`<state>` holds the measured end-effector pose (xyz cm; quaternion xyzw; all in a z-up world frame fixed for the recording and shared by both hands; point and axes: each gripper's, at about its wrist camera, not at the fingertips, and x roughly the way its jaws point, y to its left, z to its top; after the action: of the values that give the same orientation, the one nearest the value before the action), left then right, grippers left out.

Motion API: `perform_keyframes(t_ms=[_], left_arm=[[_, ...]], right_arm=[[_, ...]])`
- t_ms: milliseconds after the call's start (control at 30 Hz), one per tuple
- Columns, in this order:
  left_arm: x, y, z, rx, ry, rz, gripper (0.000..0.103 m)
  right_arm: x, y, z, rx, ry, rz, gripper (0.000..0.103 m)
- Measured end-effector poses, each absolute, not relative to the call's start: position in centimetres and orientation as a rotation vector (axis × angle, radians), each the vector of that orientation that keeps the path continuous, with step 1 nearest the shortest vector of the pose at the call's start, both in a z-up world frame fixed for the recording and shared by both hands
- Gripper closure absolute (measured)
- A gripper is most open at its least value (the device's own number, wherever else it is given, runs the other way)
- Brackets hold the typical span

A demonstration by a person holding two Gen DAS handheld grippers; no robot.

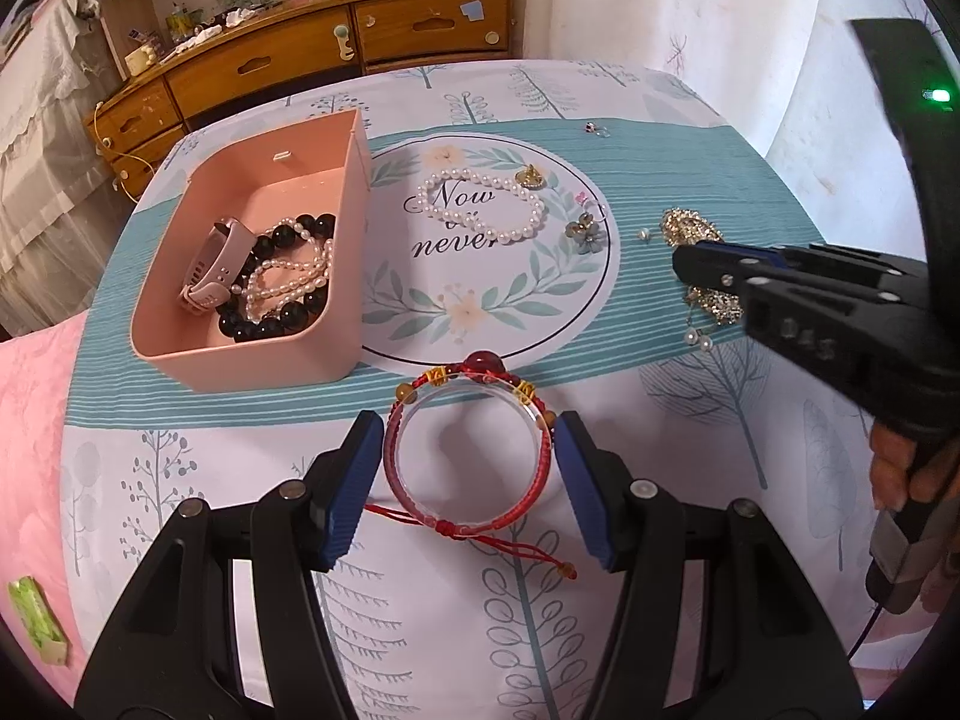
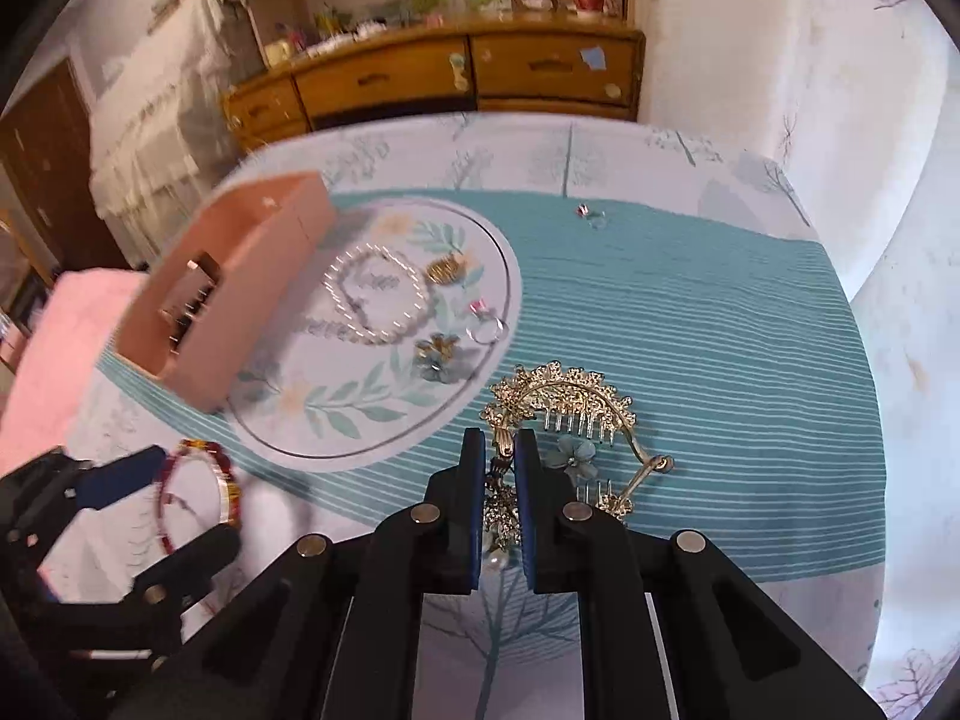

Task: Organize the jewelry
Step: 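Lower red bracelet into the box with left tool while right tool carries comb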

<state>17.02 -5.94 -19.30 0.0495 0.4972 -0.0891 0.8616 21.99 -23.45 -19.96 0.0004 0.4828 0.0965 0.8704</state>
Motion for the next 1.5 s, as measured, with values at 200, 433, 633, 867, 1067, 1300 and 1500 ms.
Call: perform_keyframes(t_ms=[200, 433, 633, 867, 1067, 1300, 1500], left_arm=[[16.9, -5.3, -18.1, 0.088, 1.021, -0.202, 0.047], [17.4, -3.7, -14.5, 0.101, 0.97, -0.21, 0.047], [18.4, -0.8, -11.7, 0.091, 0.927, -0.186, 0.047], [21.1, 3.3, -9.5, 0.125, 0.847, -0.138, 0.047], [25.0, 6.5, -8.3, 0.145, 0.784, -0.141, 0.047], [29.7, 8.4, -7.4, 0.134, 0.745, -0.203, 0.047], [33.4, 8.0, -9.1, 0.09, 0.85, -0.312, 0.046]], right_arm=[[20.4, -23.9, -17.5, 0.086, 0.932, 0.269, 0.094], [20.0, -21.7, -14.3, 0.05, 0.877, 0.323, 0.094], [20.4, -18.8, -11.6, 0.025, 0.823, 0.387, 0.094], [21.2, -14.4, -9.3, 0.011, 0.771, 0.444, 0.094], [21.7, -10.4, -8.0, -0.005, 0.726, 0.488, 0.094], [21.6, -5.6, -6.8, -0.033, 0.661, 0.546, 0.094], [21.7, -3.6, -7.7, -0.012, 0.702, 0.551, 0.094]])
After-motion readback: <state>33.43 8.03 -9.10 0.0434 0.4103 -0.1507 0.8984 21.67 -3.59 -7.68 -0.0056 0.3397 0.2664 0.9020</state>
